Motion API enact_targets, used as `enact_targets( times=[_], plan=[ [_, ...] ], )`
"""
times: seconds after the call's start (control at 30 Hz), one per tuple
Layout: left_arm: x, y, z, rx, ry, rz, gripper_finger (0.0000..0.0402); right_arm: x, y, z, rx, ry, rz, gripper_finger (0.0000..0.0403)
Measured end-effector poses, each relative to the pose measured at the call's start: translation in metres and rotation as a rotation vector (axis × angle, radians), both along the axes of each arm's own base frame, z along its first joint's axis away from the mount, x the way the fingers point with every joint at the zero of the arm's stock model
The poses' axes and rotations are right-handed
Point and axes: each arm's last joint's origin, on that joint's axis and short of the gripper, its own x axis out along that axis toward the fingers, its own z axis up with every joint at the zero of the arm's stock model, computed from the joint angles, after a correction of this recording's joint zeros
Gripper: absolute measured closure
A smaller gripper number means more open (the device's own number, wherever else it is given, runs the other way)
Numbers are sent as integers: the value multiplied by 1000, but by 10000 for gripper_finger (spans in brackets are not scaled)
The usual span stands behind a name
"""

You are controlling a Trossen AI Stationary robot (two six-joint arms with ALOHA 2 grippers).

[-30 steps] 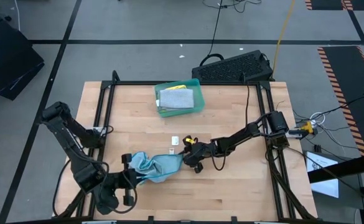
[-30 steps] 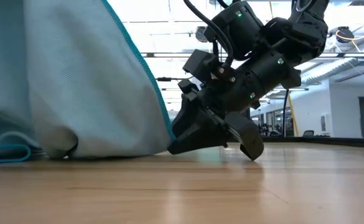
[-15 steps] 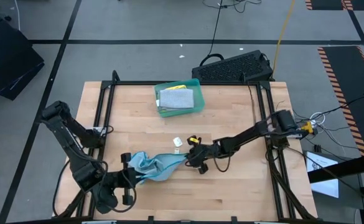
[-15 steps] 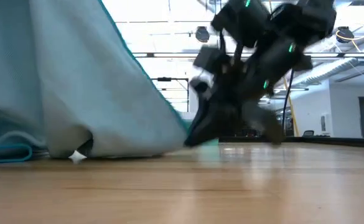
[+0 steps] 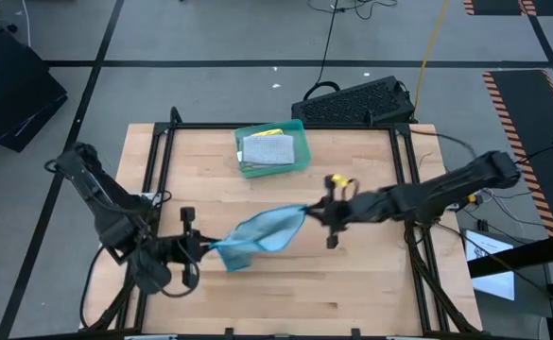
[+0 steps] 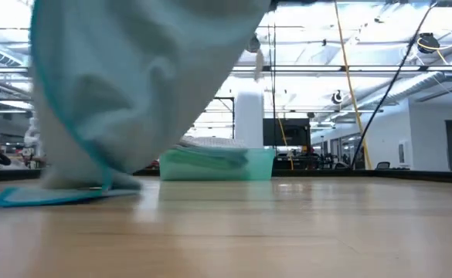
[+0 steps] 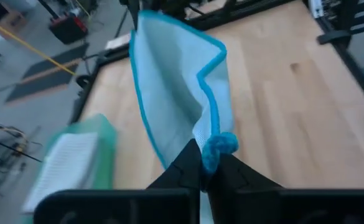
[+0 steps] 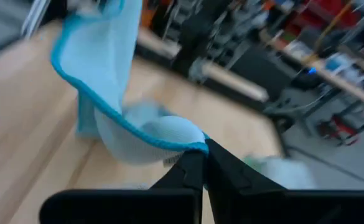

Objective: Fold microfiber towels
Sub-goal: Fold the blue microfiber cloth

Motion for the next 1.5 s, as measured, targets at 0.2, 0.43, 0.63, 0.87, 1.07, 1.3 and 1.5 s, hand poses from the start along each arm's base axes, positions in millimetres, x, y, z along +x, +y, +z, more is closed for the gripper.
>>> enact_targets(
  times=[0.2, 0.43, 0.63, 0.87, 1.07, 1.3, 1.5],
  plan=[
    [6, 31, 19, 63, -46, 25, 388, -37, -24, 46, 23, -177, -27, 401],
    [0, 77, 54, 94, -186, 103, 394, -85, -50, 85, 17, -379, -87, 401],
    [-11, 120, 81, 12, -320, 125, 385, -110, -63, 103, 25, -466, -115, 401],
    [1, 133, 70, -194, -214, -28, 397, -113, -64, 92, 146, -325, -65, 401],
    [26, 120, 38, -280, 15, -9, 383, -115, -61, 76, 355, -158, -35, 401],
    [48, 90, 14, -327, 147, -89, 393, -106, -51, 66, 623, -11, 135, 401],
    [44, 65, 10, -350, 181, -188, 384, -86, -36, 54, 699, 103, 188, 401]
  ],
)
